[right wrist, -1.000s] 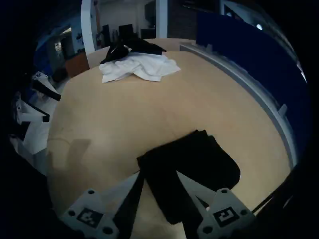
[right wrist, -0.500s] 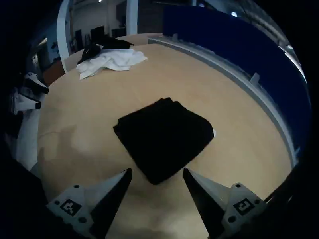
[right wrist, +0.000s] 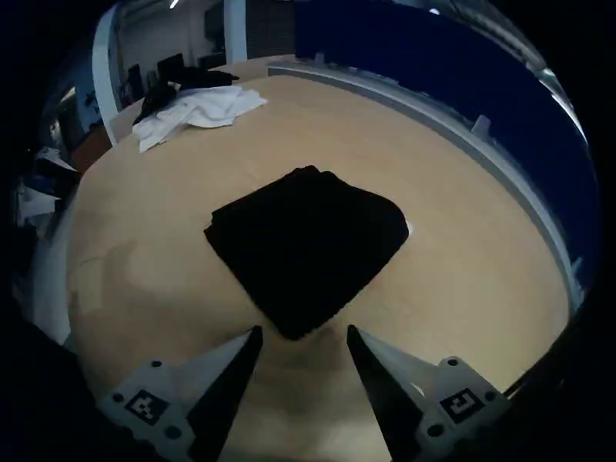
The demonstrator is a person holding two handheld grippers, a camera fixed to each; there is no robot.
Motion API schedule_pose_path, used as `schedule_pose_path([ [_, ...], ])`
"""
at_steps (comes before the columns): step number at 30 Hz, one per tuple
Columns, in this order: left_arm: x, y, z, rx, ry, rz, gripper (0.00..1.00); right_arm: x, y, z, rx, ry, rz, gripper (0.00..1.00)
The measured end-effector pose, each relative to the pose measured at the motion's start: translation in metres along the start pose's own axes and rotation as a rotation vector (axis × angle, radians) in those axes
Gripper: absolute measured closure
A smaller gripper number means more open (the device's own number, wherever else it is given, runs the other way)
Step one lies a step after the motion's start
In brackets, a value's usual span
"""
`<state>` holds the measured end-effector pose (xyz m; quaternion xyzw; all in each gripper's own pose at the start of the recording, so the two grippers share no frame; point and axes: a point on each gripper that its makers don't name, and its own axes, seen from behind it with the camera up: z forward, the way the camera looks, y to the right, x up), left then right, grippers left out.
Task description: Fold towel
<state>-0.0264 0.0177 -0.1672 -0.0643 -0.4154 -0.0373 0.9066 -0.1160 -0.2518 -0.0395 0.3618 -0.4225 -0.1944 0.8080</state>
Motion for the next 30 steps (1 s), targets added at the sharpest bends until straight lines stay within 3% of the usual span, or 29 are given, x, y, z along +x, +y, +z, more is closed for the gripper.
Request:
schedule_pose_path([
  [8, 0.0022, 0.0002, -0.0012, 0.000, 0.001, 0.001, 0.12, -0.0044, -0.0079, 0.0018, 0.035, -0.017, 0.002, 0.40],
  [16, 0.0028, 0.0004, -0.0013, -0.003, 0.000, 0.003, 0.12, -0.0065, -0.0080, 0.0051, 0.030, -0.028, 0.020, 0.71],
  [22, 0.0025, -0.0003, -0.0001, -0.004, -0.002, 0.007, 0.12, -0.0073, -0.0060, 0.0062, 0.032, -0.029, 0.034, 0.81],
  [24, 0.0025, -0.0005, 0.0003, -0.004, -0.002, 0.008, 0.12, -0.0065, -0.0049, 0.0066, 0.028, -0.024, 0.038, 0.94],
  [30, 0.0019, -0.0019, 0.0013, -0.005, -0.003, 0.007, 0.12, -0.0049, -0.0039, 0.0081, 0.028, -0.007, 0.047, 0.97],
])
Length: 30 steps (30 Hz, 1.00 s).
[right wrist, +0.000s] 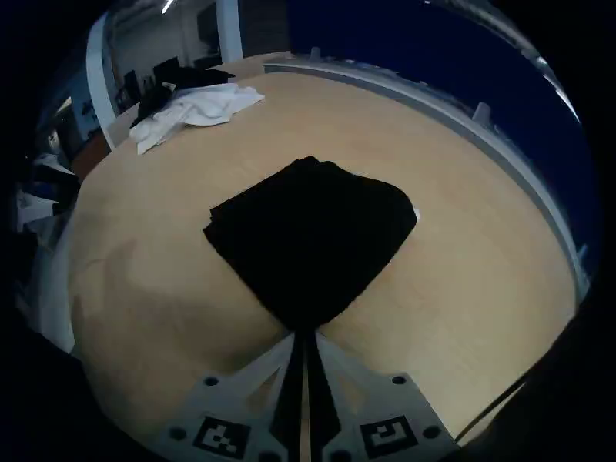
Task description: Fold towel
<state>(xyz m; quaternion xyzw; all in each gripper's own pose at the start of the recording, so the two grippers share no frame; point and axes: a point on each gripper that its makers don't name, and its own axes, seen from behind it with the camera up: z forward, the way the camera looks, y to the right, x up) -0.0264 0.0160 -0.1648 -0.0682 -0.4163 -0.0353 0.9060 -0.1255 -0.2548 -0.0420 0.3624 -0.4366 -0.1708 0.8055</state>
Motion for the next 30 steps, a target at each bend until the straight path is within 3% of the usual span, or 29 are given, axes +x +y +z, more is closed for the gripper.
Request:
schedule_pose_path([
  [11, 0.001, 0.001, -0.002, -0.003, 0.001, 0.001, 0.12, 0.018, 0.003, -0.011, -0.007, 0.039, -0.009, 0.98],
  [26, 0.017, 0.005, -0.005, -0.003, 0.032, 0.019, 0.12, 0.149, 0.013, -0.086, -0.041, 0.327, -0.096, 0.98],
  [30, 0.020, 0.008, -0.005, -0.006, 0.039, 0.025, 0.12, 0.166, 0.017, -0.100, -0.045, 0.366, -0.103, 0.98],
])
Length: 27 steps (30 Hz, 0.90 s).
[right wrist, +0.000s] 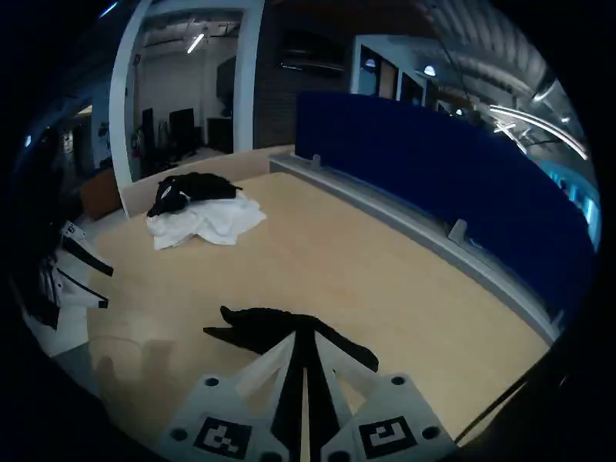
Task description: Fold towel
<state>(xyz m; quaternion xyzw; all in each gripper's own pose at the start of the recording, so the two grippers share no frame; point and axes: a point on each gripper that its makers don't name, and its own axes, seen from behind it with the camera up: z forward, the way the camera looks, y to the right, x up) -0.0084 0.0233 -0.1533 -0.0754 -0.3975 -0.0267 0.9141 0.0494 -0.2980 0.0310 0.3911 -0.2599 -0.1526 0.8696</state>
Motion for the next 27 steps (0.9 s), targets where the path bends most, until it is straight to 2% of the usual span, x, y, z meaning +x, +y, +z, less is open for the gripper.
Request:
schedule_pose_path([
  [17, 0.011, 0.010, 0.001, -0.011, 0.011, 0.018, 0.12, 0.015, 0.022, -0.020, -0.022, 0.034, 0.000, 0.98],
  [27, 0.015, 0.015, 0.002, -0.015, 0.011, 0.028, 0.12, 0.011, 0.052, -0.048, -0.059, 0.042, 0.016, 0.98],
])
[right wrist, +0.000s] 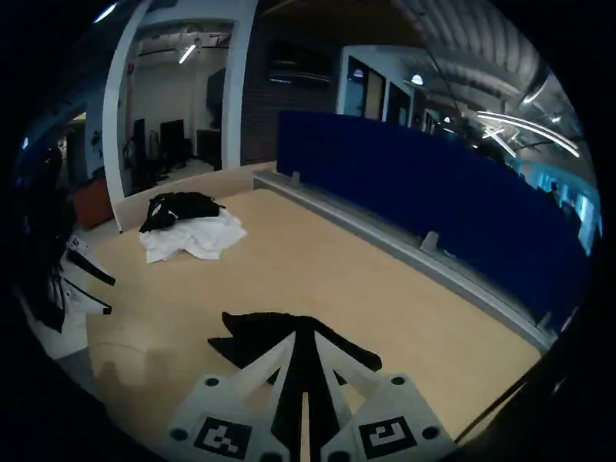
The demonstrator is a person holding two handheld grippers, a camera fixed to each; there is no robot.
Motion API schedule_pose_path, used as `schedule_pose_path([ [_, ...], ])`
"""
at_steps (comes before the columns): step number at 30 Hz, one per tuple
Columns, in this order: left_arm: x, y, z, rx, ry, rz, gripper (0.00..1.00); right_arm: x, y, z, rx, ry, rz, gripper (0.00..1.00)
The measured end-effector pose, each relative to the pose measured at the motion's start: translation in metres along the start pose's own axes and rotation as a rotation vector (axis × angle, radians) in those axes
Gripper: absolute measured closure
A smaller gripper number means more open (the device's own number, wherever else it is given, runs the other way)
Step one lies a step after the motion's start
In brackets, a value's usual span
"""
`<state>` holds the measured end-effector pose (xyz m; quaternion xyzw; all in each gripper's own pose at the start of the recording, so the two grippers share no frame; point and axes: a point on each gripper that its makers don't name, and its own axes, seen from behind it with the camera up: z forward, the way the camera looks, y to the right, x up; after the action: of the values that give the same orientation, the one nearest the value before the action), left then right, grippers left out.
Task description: Fold towel
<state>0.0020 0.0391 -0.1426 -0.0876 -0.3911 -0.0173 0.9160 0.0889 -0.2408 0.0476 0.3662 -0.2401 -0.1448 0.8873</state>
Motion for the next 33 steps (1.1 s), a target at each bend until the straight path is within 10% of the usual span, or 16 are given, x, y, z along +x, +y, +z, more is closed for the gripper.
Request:
schedule_pose_path([
  [33, 0.002, 0.024, 0.012, -0.001, -0.042, 0.034, 0.12, -0.091, 0.241, -0.129, -0.280, -0.124, 0.069, 0.97],
])
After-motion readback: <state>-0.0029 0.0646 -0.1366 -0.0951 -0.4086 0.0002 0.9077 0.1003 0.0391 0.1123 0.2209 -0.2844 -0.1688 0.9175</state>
